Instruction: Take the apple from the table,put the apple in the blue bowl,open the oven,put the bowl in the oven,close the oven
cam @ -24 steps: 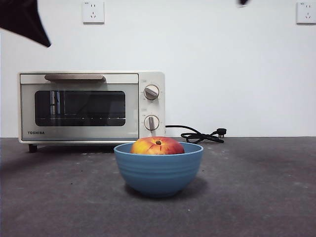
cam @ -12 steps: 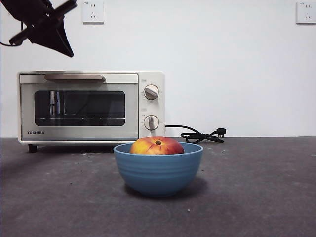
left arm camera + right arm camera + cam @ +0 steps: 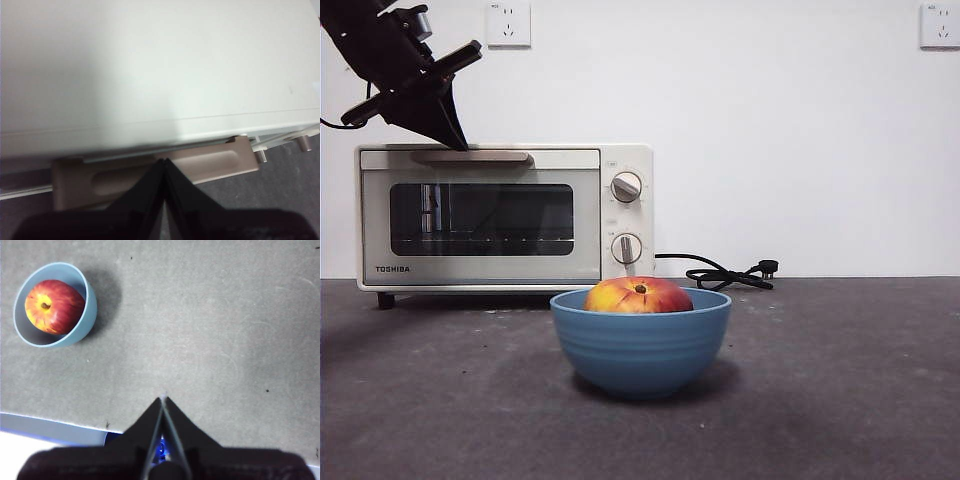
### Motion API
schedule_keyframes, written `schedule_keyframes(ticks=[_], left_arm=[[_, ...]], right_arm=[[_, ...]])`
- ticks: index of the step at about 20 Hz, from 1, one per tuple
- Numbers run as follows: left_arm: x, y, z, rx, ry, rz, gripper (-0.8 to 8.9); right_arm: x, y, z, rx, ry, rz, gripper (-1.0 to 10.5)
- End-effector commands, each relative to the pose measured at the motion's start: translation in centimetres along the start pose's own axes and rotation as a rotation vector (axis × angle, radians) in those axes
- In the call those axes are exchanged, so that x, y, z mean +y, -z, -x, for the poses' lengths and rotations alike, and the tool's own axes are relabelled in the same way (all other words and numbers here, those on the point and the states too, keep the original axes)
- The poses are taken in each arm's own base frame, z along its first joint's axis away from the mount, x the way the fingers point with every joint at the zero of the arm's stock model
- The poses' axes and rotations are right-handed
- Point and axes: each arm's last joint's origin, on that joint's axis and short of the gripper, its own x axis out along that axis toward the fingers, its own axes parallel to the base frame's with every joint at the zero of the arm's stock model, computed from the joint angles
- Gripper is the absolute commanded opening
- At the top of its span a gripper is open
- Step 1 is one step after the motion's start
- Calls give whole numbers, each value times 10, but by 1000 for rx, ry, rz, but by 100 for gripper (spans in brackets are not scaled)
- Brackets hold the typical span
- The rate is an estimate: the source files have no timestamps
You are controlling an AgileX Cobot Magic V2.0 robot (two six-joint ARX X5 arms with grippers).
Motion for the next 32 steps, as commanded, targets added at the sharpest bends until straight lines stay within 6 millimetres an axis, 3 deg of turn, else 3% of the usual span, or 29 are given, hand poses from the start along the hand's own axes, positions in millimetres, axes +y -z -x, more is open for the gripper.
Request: schedule_keyframes(ticks=[1, 22, 28, 32], left_arm=[[5, 5, -7, 46, -24, -2, -5], [0, 33, -7, 314, -104, -41, -6], [-10, 48, -6, 287, -160, -89, -6], [-13, 70, 1, 232, -195, -118, -6]], right_arm=[[1, -1, -2, -12, -10, -13, -8], [1, -2, -1, -24, -17, -8, -7], [1, -2, -1, -24, -17, 7, -7], [1, -2, -1, -24, -17, 15, -8]])
